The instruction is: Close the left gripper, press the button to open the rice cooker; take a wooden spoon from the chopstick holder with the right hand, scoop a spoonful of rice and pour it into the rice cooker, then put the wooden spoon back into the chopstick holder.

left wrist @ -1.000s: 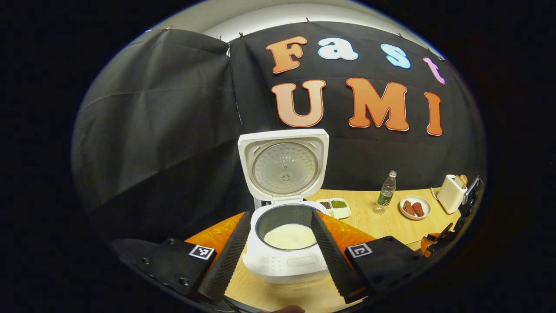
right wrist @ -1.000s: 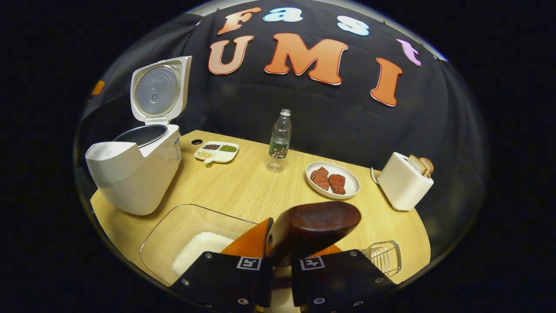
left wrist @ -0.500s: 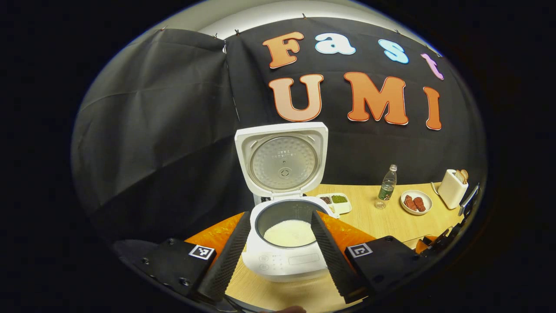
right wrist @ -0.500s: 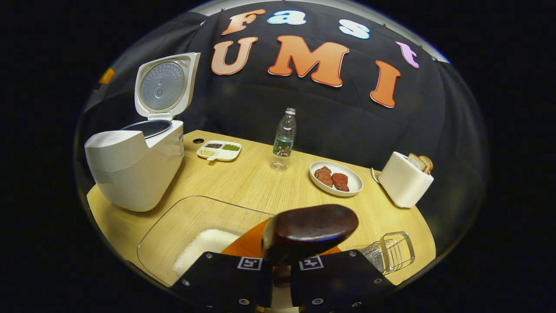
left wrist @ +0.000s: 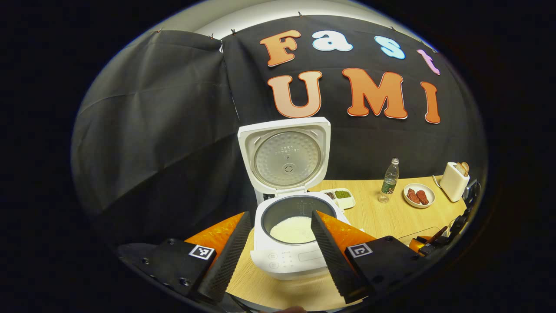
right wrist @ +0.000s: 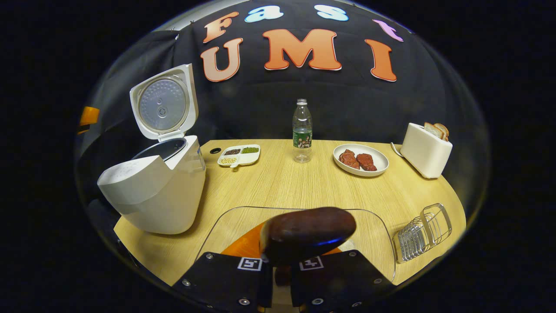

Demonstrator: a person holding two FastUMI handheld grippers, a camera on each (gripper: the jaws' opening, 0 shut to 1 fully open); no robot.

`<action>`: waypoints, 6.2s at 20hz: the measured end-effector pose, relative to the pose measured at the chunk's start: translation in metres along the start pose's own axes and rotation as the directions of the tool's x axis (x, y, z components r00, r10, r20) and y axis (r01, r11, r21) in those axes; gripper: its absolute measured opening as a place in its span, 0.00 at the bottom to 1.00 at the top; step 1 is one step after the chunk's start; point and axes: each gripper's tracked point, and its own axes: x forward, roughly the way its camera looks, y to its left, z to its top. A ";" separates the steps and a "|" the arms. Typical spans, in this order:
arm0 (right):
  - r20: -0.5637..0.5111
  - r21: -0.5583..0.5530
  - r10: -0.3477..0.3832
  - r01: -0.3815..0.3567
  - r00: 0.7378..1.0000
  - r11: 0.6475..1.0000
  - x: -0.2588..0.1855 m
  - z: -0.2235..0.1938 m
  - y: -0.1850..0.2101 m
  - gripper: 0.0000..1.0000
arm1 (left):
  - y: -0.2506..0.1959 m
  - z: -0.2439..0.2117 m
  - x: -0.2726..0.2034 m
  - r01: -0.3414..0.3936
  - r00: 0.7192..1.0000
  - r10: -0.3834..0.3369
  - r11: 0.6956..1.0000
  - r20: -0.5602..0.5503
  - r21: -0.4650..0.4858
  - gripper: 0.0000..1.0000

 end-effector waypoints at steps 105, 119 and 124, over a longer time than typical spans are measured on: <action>0.217 0.029 0.444 -0.461 0.869 0.887 0.067 0.283 0.273 0.11 | 0.200 -0.056 -0.005 -0.292 0.956 0.289 0.941 -0.045 -0.172 0.91; 0.334 -0.349 0.473 -0.360 0.815 0.865 0.060 0.301 0.276 0.15 | 0.198 -0.050 0.001 -0.278 0.961 0.274 0.946 -0.043 -0.166 0.95; 0.349 -0.427 0.549 -0.393 0.759 0.814 0.041 0.301 0.290 0.15 | 0.194 -0.049 -0.001 -0.273 0.962 0.271 0.949 -0.034 -0.157 0.92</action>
